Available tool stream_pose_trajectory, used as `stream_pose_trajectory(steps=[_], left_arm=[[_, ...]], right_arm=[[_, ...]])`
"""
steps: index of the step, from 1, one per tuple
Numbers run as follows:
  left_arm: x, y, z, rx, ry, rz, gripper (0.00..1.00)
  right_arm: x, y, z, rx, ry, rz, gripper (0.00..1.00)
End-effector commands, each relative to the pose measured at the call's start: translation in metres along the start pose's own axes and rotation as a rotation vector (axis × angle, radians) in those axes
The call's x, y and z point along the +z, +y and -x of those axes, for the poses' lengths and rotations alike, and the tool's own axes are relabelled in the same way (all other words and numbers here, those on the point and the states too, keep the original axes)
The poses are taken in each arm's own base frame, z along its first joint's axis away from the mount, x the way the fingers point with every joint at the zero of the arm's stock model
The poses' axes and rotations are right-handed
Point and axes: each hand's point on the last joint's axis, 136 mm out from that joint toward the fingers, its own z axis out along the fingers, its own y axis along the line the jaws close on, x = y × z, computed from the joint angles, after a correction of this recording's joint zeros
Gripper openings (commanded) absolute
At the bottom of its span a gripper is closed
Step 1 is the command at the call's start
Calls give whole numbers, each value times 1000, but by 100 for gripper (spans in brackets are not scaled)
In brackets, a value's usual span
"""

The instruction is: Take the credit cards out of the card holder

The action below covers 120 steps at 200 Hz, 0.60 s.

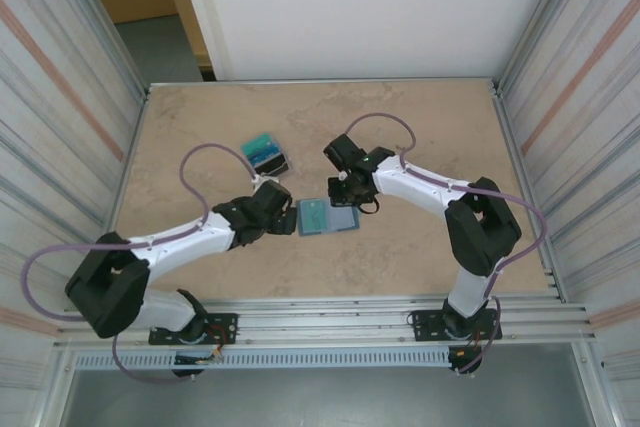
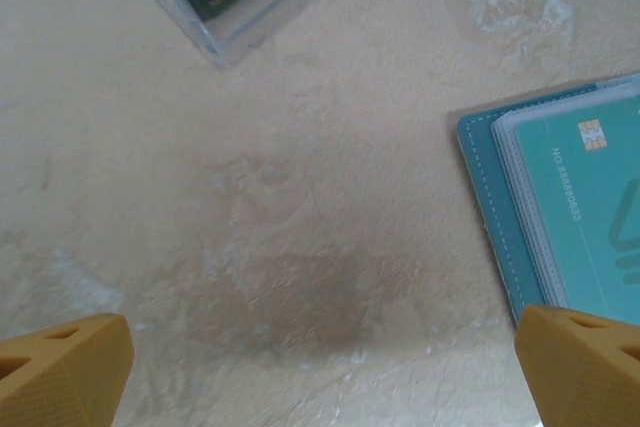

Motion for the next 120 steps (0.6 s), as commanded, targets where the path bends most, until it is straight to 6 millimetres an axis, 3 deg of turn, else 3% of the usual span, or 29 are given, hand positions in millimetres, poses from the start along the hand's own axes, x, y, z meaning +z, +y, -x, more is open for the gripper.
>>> stream_pose_trajectory(steps=[1, 54, 120], left_arm=[[11, -13, 4, -29, -15, -13, 99], [31, -15, -11, 1, 30, 23, 99], [36, -20, -18, 8, 59, 6, 99]], right_arm=[[4, 19, -1, 62, 27, 136, 20], [18, 29, -7, 60, 55, 164, 21], [42, 34, -16, 62, 104, 157, 24]])
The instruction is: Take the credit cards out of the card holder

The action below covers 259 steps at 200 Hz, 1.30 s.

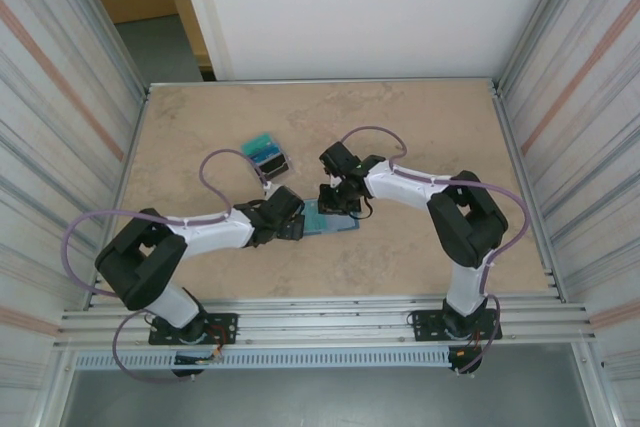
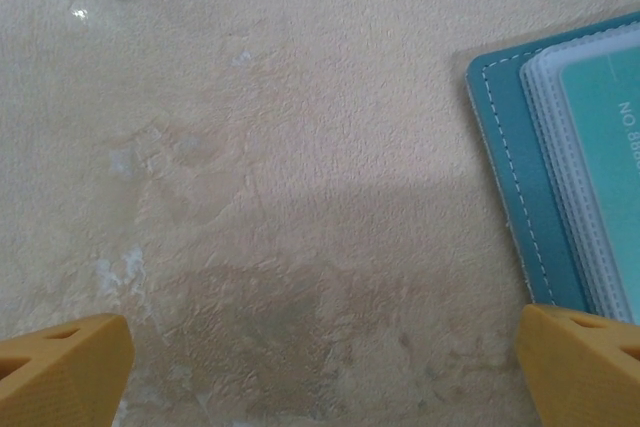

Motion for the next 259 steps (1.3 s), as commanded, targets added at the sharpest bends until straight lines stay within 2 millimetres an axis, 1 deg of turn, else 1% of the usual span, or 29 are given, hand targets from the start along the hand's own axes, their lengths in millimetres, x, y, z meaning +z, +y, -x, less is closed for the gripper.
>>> stream_pose_trajectory(steps=[1, 18, 42, 118, 139, 192, 237, 259], left_arm=[[0, -6, 5, -17, -10, -12, 99], [0, -4, 3, -15, -6, -2, 99], [0, -3, 1, -16, 0, 4, 99], [2, -2, -2, -15, 17, 16, 99], [3, -1, -4, -13, 22, 20, 99], [6, 4, -13, -10, 60, 46, 99], [6, 10, -27, 4, 125, 75, 99], [4, 14, -28, -3, 126, 92, 99]], right_arm=[[8, 6, -2, 15, 17, 17, 24], [11, 7, -3, 15, 23, 20, 26], [15, 7, -4, 17, 30, 22, 27], [27, 7, -6, 22, 55, 24, 27], [29, 10, -8, 20, 61, 37, 25], [16, 27, -4, 27, 42, 136, 22], [5, 32, -4, 63, 33, 252, 22], [0, 35, -4, 66, 29, 308, 21]])
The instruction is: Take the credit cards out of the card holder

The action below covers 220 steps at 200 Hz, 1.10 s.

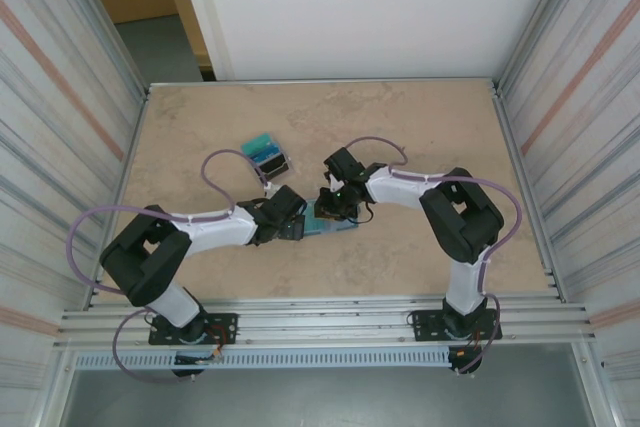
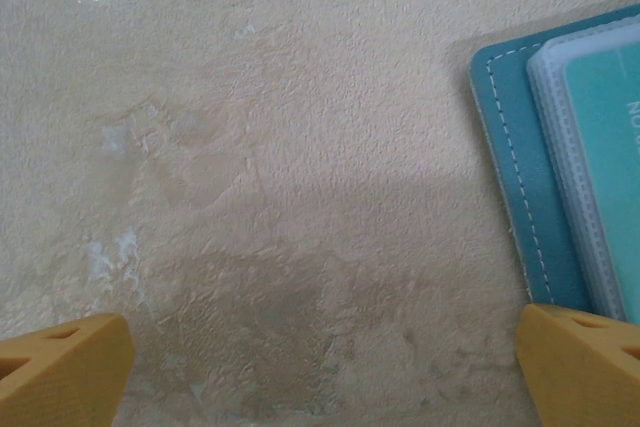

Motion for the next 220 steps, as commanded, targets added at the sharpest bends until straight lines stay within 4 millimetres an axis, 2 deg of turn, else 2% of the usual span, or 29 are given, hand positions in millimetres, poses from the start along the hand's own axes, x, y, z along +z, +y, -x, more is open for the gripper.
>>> stream_pose_trajectory(steps=[1, 93, 173, 220], left_arm=[[3, 14, -22, 22, 79, 73, 99], [-1, 13, -15, 21, 71, 78, 99], [-3, 10, -12, 28, 64, 72, 99], [-2, 8, -13, 37, 70, 73, 99]], right_arm=[[-16, 30, 1, -4, -8, 151, 21], [-18, 40, -6, -15, 1, 254, 20], [0, 37, -13, 19, 31, 279, 20], [1, 36, -11, 22, 26, 264, 21]])
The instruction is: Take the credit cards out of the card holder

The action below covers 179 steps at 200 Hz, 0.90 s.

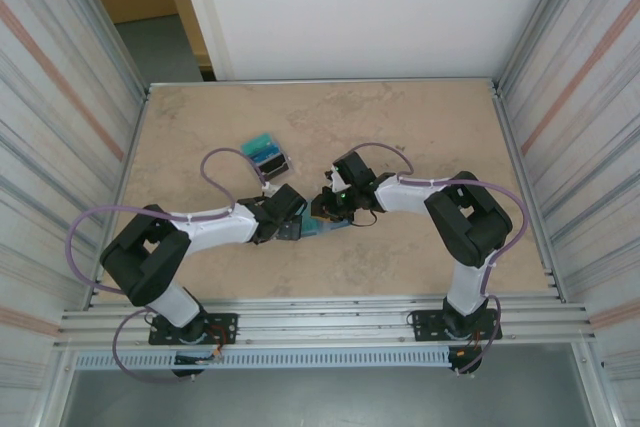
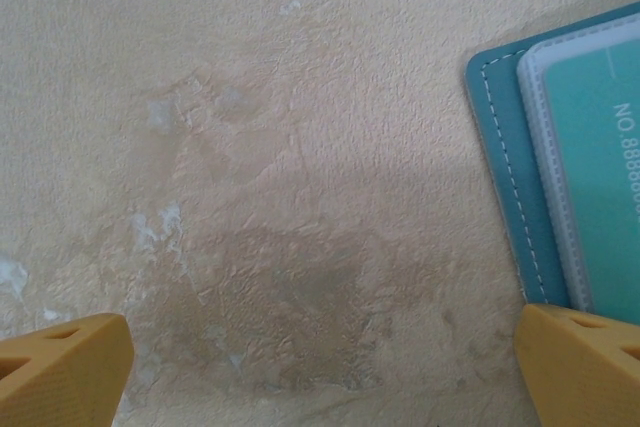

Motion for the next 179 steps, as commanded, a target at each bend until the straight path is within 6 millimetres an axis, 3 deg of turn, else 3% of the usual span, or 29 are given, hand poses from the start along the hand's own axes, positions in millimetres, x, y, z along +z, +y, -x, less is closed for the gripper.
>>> stream_pose_trajectory(steps=[1, 76, 179], left_arm=[[2, 0, -10, 38, 34, 28, 99], [1, -3, -6, 42, 26, 25, 99], [-1, 3, -9, 44, 34, 51, 99]], right_arm=[[7, 10, -9, -1, 41, 33, 21], [22, 12, -14, -9, 70, 13, 23], [-15, 25, 5, 28, -4, 130, 22]])
